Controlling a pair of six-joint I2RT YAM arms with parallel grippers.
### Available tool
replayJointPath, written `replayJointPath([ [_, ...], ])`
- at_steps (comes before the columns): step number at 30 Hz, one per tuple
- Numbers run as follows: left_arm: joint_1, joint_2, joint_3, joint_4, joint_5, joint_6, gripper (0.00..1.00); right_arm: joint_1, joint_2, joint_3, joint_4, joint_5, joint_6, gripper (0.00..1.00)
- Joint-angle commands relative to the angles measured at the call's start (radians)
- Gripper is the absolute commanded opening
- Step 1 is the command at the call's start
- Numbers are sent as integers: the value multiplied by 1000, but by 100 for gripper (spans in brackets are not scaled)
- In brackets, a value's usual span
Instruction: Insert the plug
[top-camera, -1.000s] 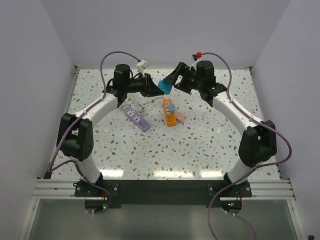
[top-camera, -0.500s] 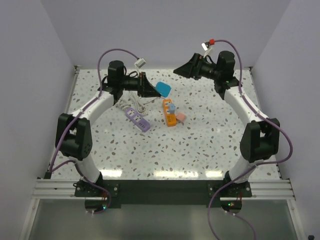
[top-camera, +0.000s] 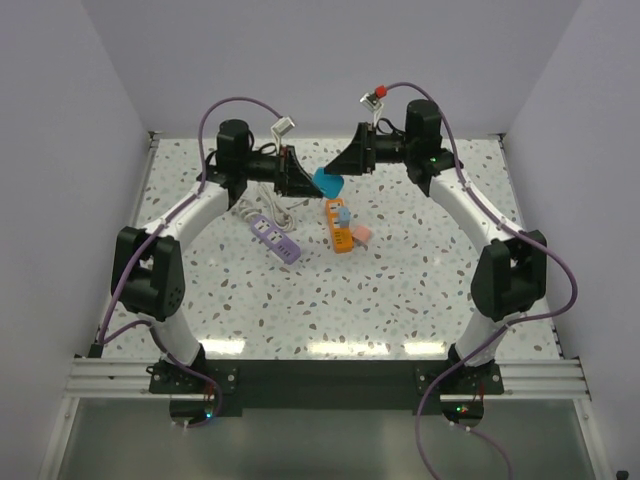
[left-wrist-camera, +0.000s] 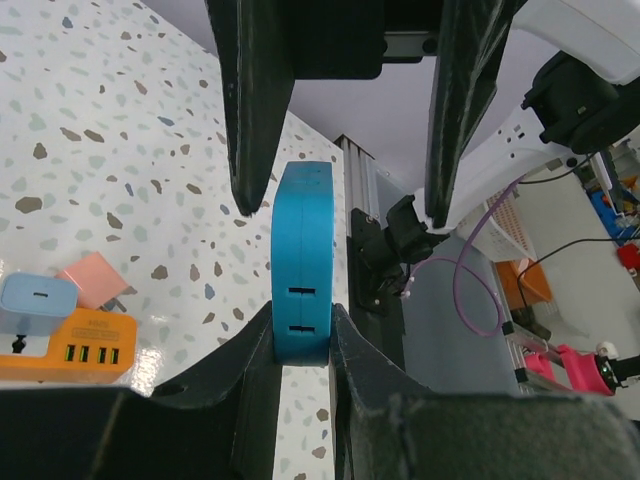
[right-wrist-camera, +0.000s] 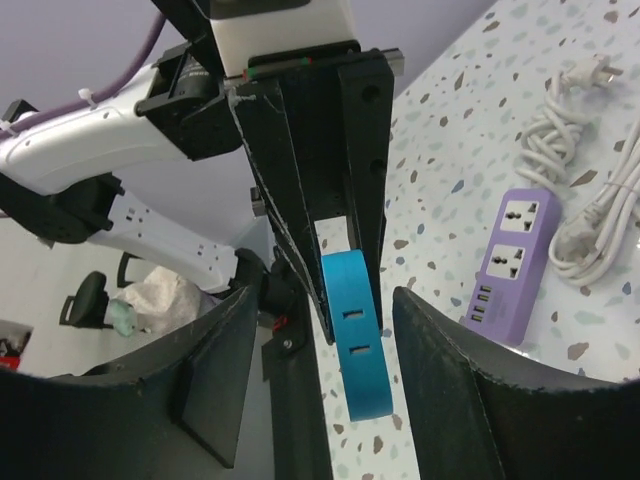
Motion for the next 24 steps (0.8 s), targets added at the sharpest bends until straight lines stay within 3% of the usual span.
replayJointPath([
  [1,-10,-6,53,44,29,-20,0,12,1,54,-125,-65,-101,59],
  [7,-13,-4,61,46,23,-21,0,20,-11,44,-254,-69,-176,51],
  [11,-13,-6,59,40,4,-24,0,26,-14,54,-300,-71,-205,32],
  [12,-13,-4,58,40,1,-26,0,26,-12,56,-312,-71,-221,21],
  [16,-13,-1,56,43,-19,-44,0,31,-14,65,-366,-60,-258,1],
  [24,-16,6,55,50,-19,-64,0,40,-34,61,-397,-23,-299,0],
])
